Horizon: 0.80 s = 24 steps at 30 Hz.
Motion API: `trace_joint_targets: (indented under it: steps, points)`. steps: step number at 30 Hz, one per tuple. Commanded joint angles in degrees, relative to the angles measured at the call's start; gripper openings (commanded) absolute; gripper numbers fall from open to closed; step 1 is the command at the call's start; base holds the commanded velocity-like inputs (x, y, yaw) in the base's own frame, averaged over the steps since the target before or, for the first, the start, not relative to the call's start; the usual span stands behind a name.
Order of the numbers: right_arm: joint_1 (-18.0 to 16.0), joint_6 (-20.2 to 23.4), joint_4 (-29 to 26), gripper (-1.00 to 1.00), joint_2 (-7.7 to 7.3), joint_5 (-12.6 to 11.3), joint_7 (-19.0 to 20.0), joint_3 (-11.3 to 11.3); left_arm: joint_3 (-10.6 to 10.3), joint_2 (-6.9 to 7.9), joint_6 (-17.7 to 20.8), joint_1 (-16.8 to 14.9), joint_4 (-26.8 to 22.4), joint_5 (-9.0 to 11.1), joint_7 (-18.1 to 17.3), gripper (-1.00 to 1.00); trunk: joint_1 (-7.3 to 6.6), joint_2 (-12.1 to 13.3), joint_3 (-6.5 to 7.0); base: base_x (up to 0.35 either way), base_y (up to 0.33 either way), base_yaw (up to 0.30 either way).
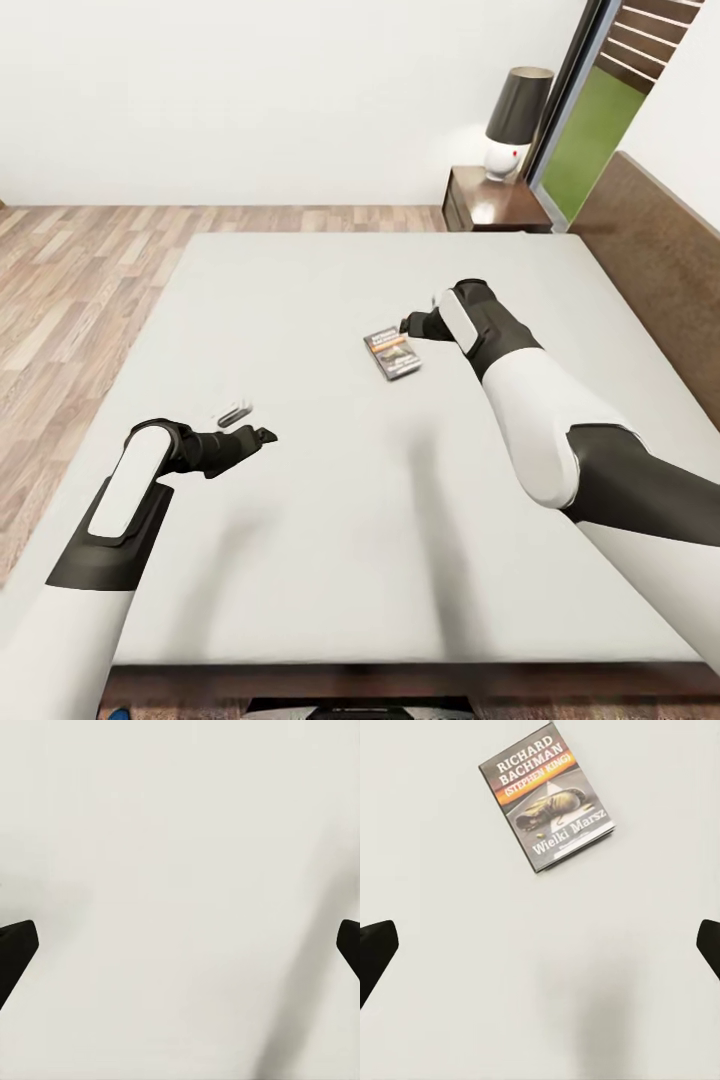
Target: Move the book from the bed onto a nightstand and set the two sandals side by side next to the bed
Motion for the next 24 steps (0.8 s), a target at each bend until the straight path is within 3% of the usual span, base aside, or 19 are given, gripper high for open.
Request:
trace_joint_targets:
  steps: [1, 14, 24]
  points:
    - [-0.03, 0.1, -0.04, 1.0, 0.05, -0.6, -0.52, -0.27, -0.06, 0.04, 0.04, -0.04, -0.04, 0.52, 0.59, 1.0, 0.01, -0.04, -0.14, 0.0, 0.0, 0.0]
    - [-0.4, -4.34, 3.82, 1.0, 0.05, -0.72, -0.47, -0.16, -0.05, 0.2, 0.04, -0.05, -0.05, 1.01, 0.55, 1.0, 0.01, -0.04, -1.29, 0.0, 0.0, 0.0]
    - [-0.53, -5.44, 4.04, 1.0, 0.05, -0.76, -0.37, -0.18, -0.34, 0.21, 0.04, -0.03, -1.46, 0.98, 0.54, 1.0, 0.01, -0.04, -1.84, 0.0, 0.0, 0.0]
